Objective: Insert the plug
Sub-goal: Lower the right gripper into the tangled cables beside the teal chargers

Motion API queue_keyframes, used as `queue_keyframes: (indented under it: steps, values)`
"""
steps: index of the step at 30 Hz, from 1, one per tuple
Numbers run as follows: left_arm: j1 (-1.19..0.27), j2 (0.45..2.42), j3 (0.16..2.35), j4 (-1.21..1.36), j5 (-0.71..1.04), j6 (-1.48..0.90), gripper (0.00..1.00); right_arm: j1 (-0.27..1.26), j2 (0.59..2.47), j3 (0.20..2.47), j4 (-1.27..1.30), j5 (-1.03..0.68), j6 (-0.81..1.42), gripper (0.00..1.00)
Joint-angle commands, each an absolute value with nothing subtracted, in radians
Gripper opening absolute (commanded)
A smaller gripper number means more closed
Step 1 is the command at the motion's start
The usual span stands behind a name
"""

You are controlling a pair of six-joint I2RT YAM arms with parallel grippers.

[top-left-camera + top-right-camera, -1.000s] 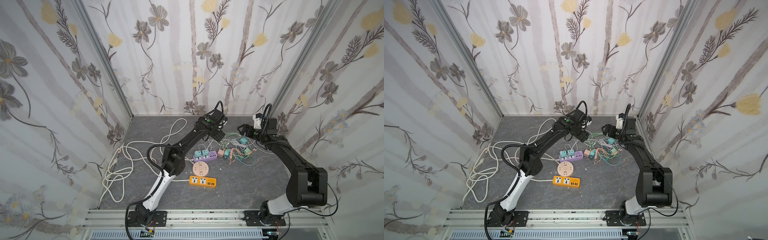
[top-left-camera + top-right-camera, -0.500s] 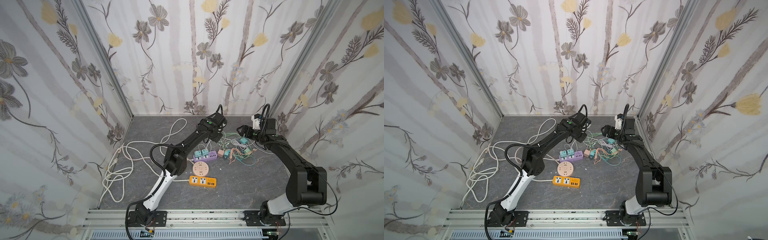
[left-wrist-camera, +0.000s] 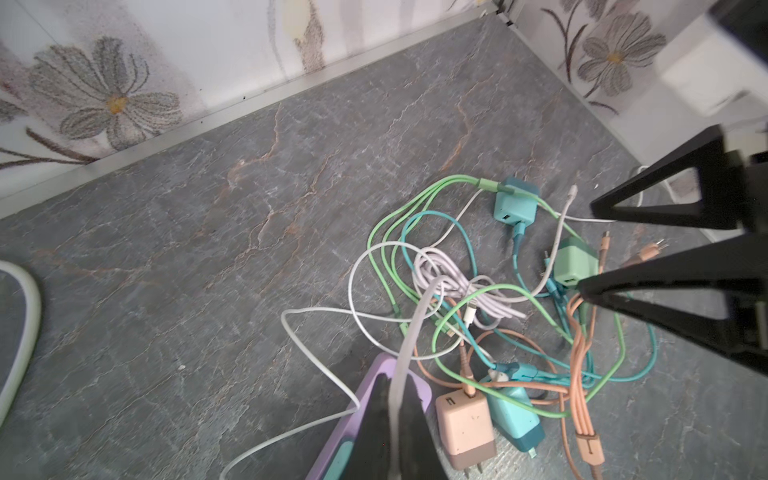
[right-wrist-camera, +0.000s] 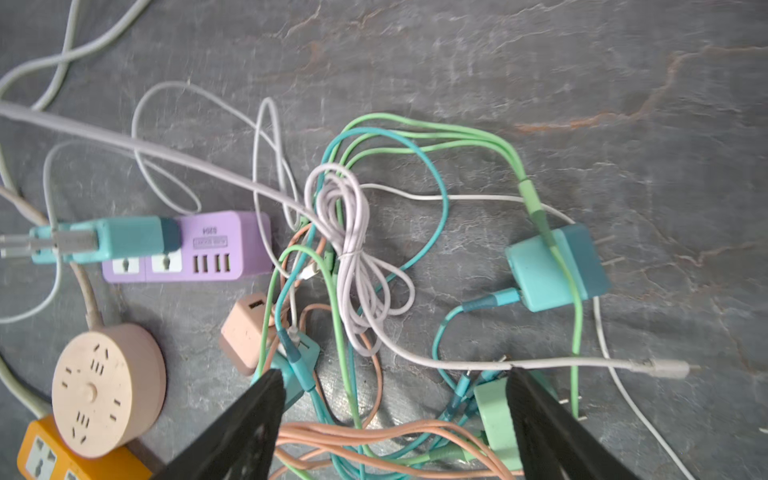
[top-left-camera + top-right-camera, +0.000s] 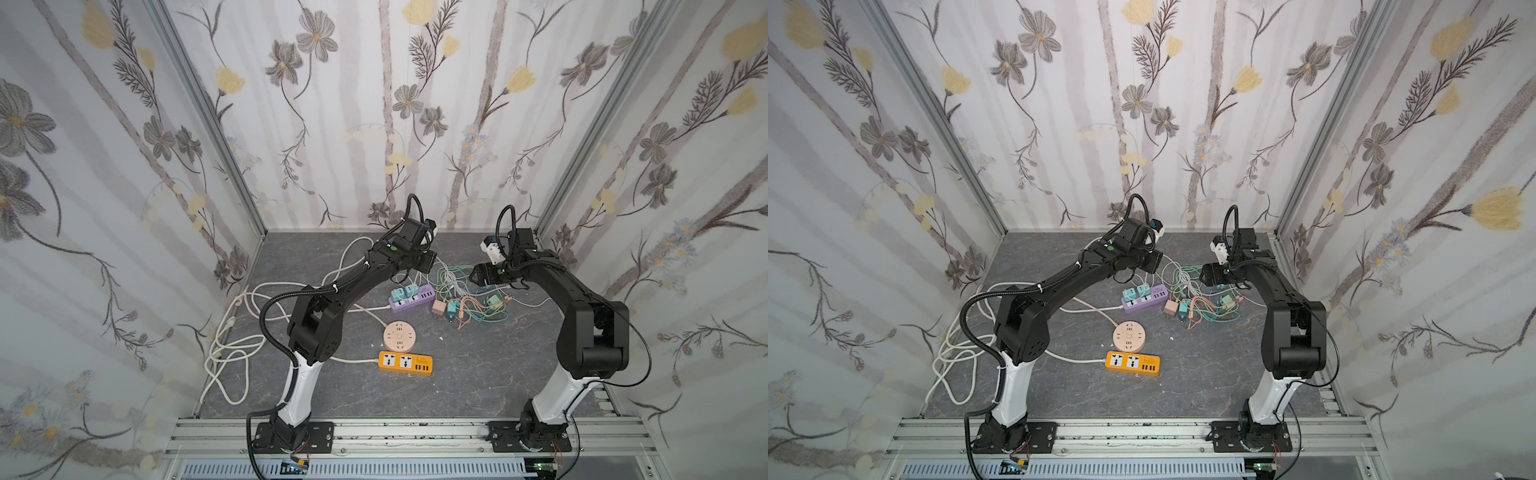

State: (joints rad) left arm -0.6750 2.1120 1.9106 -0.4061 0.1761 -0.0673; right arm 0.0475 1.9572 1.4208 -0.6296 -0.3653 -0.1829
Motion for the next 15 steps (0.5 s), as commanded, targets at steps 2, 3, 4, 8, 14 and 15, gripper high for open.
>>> queue_keyframes:
  steps: [2, 3, 4, 8, 14, 15]
  values:
    - [-0.663, 2.101, 1.905, -0.286, 0.266, -0.132, 0.00, 0.068, 2.060, 1.559, -0.730, -0.471, -0.326, 0.75]
    - [-0.662, 2.104, 1.905, -0.286, 0.268, -0.136, 0.00, 0.078, 2.091, 1.599, -0.754, -0.480, -0.336, 0.73]
    - [-0.662, 2.106, 1.904, -0.287, 0.267, -0.137, 0.00, 0.089, 2.115, 1.631, -0.770, -0.475, -0.343, 0.72]
    - [-0.661, 2.109, 1.899, -0.293, 0.264, -0.140, 0.00, 0.118, 2.229, 1.779, -0.857, -0.375, -0.310, 0.67]
    - [-0.649, 2.111, 1.884, -0.302, 0.262, -0.141, 0.00, 0.135, 2.308, 1.852, -0.939, -0.326, -0.242, 0.50]
    - [-0.645, 2.110, 1.881, -0.300, 0.265, -0.143, 0.00, 0.139, 2.314, 1.857, -0.950, -0.310, -0.232, 0.46]
